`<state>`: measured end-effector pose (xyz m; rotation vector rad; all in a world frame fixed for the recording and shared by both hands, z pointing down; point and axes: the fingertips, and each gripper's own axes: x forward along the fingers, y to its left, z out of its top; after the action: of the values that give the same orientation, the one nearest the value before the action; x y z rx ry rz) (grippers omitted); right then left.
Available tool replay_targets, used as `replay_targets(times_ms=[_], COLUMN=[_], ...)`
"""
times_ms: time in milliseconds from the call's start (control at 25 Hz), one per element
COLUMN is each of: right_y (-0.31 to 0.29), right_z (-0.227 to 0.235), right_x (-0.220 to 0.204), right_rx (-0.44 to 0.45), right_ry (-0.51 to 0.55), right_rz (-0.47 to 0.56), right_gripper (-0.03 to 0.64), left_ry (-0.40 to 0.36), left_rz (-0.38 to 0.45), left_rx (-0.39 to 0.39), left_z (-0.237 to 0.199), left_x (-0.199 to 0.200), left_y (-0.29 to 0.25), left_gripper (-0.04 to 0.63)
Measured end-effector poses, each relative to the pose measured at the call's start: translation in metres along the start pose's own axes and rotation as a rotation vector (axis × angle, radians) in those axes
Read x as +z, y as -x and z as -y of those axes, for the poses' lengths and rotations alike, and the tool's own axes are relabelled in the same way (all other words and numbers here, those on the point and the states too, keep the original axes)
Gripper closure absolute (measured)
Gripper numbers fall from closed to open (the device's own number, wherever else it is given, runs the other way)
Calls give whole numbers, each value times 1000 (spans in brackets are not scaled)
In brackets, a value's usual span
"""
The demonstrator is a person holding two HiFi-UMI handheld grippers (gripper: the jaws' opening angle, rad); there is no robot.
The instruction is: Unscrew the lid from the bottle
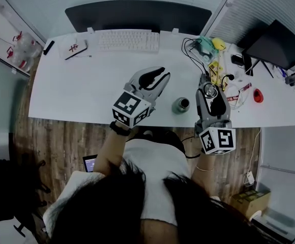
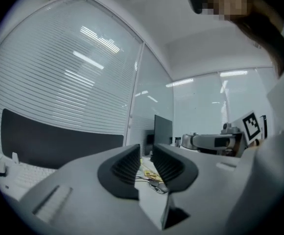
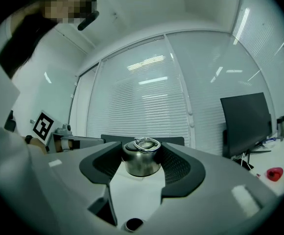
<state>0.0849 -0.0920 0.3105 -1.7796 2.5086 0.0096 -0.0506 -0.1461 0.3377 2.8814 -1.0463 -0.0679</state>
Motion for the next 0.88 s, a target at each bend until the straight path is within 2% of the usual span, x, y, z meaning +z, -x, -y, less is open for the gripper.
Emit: replay_targets(times_ms=[240, 360, 600, 880], right_y=[1, 0, -5, -12], right_z=[2, 0, -10, -11], right_x=[-11, -21, -35, -38], right_rx=[0, 2, 32, 45], right_ry=[-11, -9, -15, -12], right_rz=[-17, -39, -66, -84], right_gripper=[367, 368, 367, 368], left_ry=[25, 40, 37, 67], left_rz=[-47, -65, -88, -99], left_rx=[-16, 2, 72, 79], left_z=[7, 4, -13, -22], left_x=[-16, -25, -33, -40], left_y=[5, 11, 22, 22], left_gripper=[500, 535, 537, 537])
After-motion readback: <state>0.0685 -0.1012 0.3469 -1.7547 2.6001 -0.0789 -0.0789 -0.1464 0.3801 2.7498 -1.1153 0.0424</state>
